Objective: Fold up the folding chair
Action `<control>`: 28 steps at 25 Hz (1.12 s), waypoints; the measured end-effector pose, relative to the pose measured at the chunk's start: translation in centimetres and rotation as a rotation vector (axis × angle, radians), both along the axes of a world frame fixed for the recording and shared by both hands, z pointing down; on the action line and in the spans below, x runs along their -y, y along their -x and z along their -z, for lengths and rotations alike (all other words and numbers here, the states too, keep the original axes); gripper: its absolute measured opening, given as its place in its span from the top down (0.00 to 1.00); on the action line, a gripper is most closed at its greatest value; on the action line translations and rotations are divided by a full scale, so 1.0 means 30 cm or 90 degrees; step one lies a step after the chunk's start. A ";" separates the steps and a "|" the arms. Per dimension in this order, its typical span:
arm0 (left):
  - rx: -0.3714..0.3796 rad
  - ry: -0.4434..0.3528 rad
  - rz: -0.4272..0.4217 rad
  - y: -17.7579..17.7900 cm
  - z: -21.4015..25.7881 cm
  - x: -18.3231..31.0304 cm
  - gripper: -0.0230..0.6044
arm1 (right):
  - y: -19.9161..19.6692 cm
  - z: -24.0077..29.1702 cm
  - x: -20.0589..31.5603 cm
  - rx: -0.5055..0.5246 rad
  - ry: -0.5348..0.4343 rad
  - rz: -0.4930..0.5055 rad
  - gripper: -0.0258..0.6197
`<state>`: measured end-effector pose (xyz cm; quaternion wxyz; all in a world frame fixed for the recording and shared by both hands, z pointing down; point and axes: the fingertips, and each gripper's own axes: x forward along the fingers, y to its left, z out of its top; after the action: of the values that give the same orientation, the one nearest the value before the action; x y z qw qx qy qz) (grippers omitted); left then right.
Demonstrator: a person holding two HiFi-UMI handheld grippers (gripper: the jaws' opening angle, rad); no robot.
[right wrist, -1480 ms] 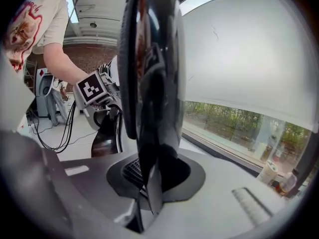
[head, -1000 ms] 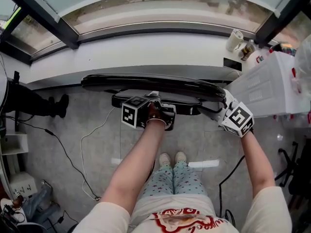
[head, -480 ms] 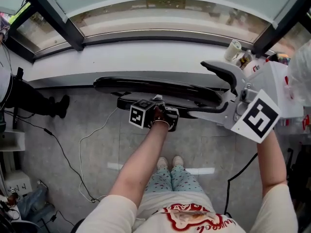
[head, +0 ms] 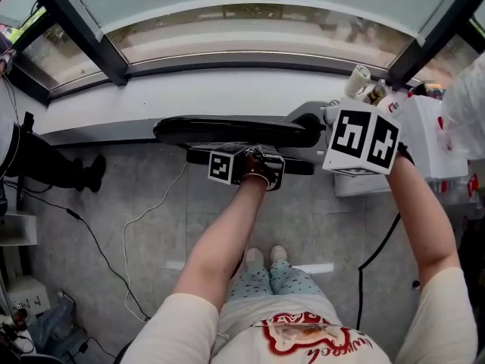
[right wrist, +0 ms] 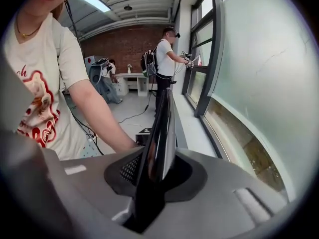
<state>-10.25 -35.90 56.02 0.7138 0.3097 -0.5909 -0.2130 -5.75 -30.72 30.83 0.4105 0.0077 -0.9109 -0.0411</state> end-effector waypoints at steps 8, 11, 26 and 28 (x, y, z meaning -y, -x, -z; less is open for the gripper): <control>-0.007 0.017 -0.023 0.013 0.006 0.004 0.73 | 0.025 -0.002 0.012 -0.005 0.002 -0.020 0.81; -0.003 0.020 -0.027 0.010 0.008 0.002 0.75 | 0.022 -0.007 0.007 -0.027 0.011 -0.050 0.82; 0.033 0.089 -0.251 -0.399 0.033 -0.012 0.76 | -0.383 0.027 0.039 -0.050 0.150 -0.322 0.82; 0.036 0.097 -0.302 -0.503 0.031 -0.028 0.76 | -0.488 0.026 0.027 -0.042 0.166 -0.373 0.82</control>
<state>4.84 -35.06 55.10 0.7485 0.3906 -0.5358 0.0146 8.88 -31.54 30.05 0.4314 0.2159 -0.8538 0.1958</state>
